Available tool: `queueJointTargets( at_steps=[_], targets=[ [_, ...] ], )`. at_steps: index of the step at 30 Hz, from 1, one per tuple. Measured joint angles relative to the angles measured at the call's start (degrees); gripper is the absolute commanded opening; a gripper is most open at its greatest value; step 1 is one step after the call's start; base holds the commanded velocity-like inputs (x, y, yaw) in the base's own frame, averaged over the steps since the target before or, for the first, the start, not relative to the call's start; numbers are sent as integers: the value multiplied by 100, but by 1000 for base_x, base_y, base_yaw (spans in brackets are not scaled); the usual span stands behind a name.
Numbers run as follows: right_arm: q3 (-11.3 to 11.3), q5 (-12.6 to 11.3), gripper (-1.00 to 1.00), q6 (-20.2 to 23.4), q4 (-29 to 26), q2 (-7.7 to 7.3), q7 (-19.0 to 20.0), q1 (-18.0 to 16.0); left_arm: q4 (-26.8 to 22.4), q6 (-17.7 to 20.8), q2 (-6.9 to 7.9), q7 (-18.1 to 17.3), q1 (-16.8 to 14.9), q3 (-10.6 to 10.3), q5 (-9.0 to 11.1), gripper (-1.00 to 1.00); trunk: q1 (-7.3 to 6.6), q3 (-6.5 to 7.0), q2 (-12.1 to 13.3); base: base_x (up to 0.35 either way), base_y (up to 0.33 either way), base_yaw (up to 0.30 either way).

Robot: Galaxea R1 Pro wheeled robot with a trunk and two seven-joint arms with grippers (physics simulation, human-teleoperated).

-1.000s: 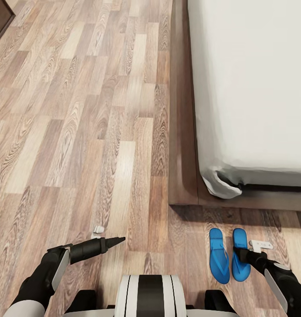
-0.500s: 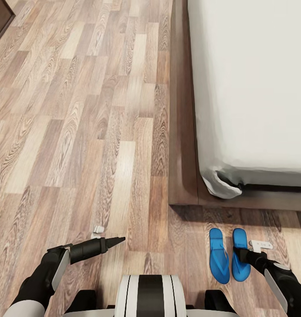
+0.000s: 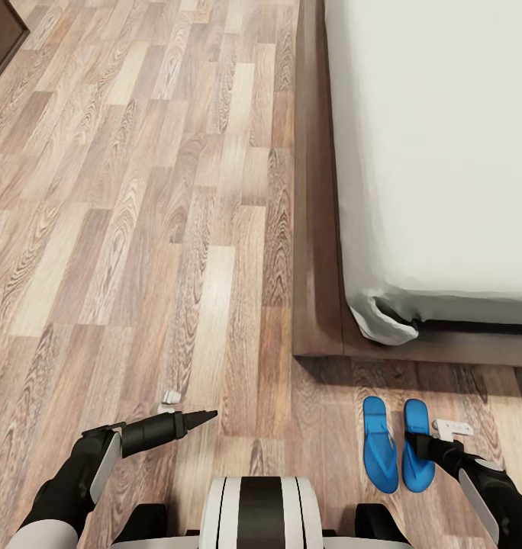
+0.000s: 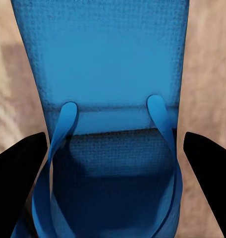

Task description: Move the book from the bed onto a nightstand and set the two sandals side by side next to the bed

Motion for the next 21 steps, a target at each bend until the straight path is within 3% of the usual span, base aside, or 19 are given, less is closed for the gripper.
queueJointTargets(
  at_steps=[13, 14, 21],
  targets=[
    [1, 2, -100, -6, 1, 2, -7, 1, 0, 0, 0, 0, 0, 0, 0, 100, 0, 0, 0, 0, 0, 0],
    [2, 4, 100, -5, 2, 2, -7, -1, 0, 0, 0, 0, 0, 0, 0, 100, 0, 0, 0, 0, 0, 0],
    [-4, -17, 100, -4, -1, 4, 0, 4, 1, -1, 0, 0, -1, -1, 0, 100, 1, 0, 0, 0, 0, 0]
  ],
)
